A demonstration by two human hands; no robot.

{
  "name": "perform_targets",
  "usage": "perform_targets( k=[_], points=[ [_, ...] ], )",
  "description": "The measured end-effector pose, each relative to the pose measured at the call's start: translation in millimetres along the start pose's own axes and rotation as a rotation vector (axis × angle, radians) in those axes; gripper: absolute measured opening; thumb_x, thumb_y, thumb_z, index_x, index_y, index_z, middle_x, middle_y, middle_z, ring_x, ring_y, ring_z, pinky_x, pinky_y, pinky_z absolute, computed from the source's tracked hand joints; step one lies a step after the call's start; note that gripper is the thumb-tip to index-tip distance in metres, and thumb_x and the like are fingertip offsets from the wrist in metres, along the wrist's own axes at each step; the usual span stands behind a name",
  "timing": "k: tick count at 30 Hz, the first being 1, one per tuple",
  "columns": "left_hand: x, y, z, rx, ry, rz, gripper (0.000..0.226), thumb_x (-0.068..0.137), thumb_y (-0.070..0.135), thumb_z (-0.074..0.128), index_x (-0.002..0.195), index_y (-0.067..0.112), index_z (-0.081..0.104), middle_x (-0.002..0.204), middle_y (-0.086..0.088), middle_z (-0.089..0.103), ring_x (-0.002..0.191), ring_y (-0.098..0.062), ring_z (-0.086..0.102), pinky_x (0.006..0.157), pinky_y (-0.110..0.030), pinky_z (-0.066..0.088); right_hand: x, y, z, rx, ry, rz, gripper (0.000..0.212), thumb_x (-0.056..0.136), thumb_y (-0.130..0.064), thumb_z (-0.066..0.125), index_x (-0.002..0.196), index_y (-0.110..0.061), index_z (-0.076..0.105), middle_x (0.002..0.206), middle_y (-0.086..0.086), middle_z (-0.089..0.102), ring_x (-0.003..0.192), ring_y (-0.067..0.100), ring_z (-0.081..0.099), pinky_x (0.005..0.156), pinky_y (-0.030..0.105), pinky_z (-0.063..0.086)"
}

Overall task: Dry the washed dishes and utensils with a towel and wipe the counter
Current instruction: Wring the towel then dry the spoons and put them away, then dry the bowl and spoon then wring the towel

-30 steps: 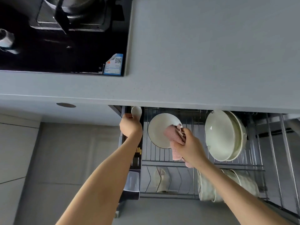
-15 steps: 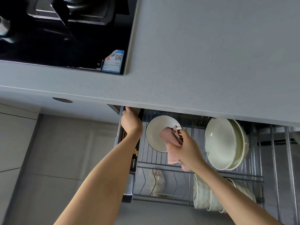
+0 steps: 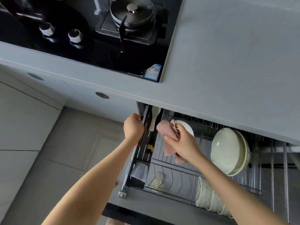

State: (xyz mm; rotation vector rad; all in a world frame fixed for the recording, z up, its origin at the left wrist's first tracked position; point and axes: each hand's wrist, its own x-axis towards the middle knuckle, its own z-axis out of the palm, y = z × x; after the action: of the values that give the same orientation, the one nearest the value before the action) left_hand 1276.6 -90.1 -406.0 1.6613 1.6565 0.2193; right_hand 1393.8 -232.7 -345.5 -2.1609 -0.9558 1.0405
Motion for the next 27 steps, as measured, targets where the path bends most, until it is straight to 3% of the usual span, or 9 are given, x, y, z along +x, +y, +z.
perform_targets(
  k=[2,5,7,11,14,19,23,27],
  points=[
    [-4,-14,-35,-0.060,0.026,-0.020,0.030,0.088,0.004,0.047,0.113,0.007,0.064,0.113,-0.010,0.066,0.107,-0.028,0.058,0.077,-0.023,0.039,-6,-31,11,0.019,-0.053,-0.024,0.031,0.089,-0.038,0.062,0.112,-0.021,0.050,0.095,-0.007,0.061,0.079,0.011,0.063,0.060,0.018,0.048],
    [-6,-44,-100,-0.139,0.127,-0.042,0.024,0.083,0.007,0.053,0.100,0.009,0.069,0.102,-0.009,0.069,0.100,-0.026,0.061,0.072,-0.021,0.036,-13,-86,36,0.071,-0.131,-0.064,0.036,0.090,-0.041,0.059,0.119,-0.021,0.052,0.107,-0.003,0.064,0.101,0.017,0.062,0.084,0.032,0.050],
    [-7,-71,-152,-0.208,0.228,-0.088,0.022,0.080,0.008,0.052,0.093,0.011,0.069,0.091,-0.010,0.070,0.091,-0.027,0.064,0.070,-0.025,0.043,-19,-130,59,0.124,-0.215,-0.076,0.043,0.093,-0.040,0.055,0.131,-0.021,0.049,0.122,-0.001,0.061,0.112,0.016,0.058,0.096,0.034,0.047],
    [-14,-147,-272,-0.354,0.420,-0.168,0.020,0.078,0.011,0.049,0.087,0.016,0.066,0.088,-0.007,0.070,0.083,-0.029,0.068,0.078,-0.040,0.056,-45,-222,125,0.483,-0.435,0.013,0.017,0.100,-0.022,0.047,0.112,-0.023,0.058,0.106,0.001,0.069,0.092,0.009,0.066,0.080,0.023,0.052],
    [-29,-217,-369,-0.411,0.524,-0.207,0.020,0.077,0.014,0.046,0.085,0.022,0.063,0.086,-0.006,0.070,0.079,-0.027,0.069,0.077,-0.043,0.057,-71,-287,187,0.622,-0.539,0.029,0.020,0.098,-0.020,0.048,0.114,-0.020,0.060,0.108,0.006,0.070,0.098,0.019,0.066,0.081,0.033,0.050],
    [-66,-328,-519,-0.350,0.678,-0.231,0.023,0.079,0.011,0.049,0.095,0.016,0.065,0.095,-0.007,0.071,0.084,-0.029,0.069,0.080,-0.041,0.056,-115,-402,306,0.631,-0.663,-0.071,0.022,0.096,-0.012,0.048,0.111,-0.017,0.062,0.111,0.011,0.068,0.100,0.023,0.063,0.095,0.040,0.045],
    [-91,-408,-602,-0.346,0.793,-0.353,0.025,0.079,0.007,0.049,0.098,0.013,0.065,0.096,-0.011,0.072,0.084,-0.031,0.069,0.082,-0.041,0.055,-144,-479,388,0.574,-0.742,-0.158,0.021,0.095,-0.010,0.051,0.111,-0.017,0.063,0.105,0.008,0.070,0.091,0.019,0.066,0.077,0.031,0.051],
    [-99,-468,-647,-0.346,0.837,-0.472,0.026,0.079,0.006,0.049,0.098,0.010,0.066,0.097,-0.011,0.071,0.084,-0.032,0.067,0.081,-0.038,0.054,-157,-531,453,0.445,-0.811,-0.232,0.019,0.096,-0.010,0.051,0.111,-0.011,0.063,0.103,0.008,0.071,0.089,0.020,0.067,0.074,0.029,0.050]
  ],
)
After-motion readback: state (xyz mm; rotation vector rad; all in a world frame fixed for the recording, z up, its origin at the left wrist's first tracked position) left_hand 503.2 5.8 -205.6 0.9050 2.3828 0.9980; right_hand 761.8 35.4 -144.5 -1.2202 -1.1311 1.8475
